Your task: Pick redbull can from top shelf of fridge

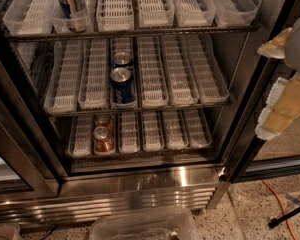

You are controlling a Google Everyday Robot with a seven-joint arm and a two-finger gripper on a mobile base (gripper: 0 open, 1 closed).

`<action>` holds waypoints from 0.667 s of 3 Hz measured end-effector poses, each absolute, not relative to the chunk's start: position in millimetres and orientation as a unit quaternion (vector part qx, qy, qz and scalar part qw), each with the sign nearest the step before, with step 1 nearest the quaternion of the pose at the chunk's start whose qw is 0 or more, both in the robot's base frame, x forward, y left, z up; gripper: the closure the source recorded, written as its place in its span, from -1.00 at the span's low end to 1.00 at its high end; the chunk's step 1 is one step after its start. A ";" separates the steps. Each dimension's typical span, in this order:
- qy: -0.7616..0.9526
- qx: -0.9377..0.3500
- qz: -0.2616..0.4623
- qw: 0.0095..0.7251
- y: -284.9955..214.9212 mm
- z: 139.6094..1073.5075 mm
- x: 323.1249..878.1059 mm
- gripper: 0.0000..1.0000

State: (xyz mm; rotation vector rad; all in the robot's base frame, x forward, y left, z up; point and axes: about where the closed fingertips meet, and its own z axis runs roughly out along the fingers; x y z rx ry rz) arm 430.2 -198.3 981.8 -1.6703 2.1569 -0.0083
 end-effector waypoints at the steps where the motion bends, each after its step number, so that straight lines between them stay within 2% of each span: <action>1: 0.763 -0.591 0.039 0.257 -175.2 989.3 420.3 -1.00; 2: 0.748 -0.575 0.093 0.318 -150.5 998.6 416.9 -1.00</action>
Offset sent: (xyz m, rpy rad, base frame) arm -0.0191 0.0838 0.0381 0.5627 -0.1076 0.0612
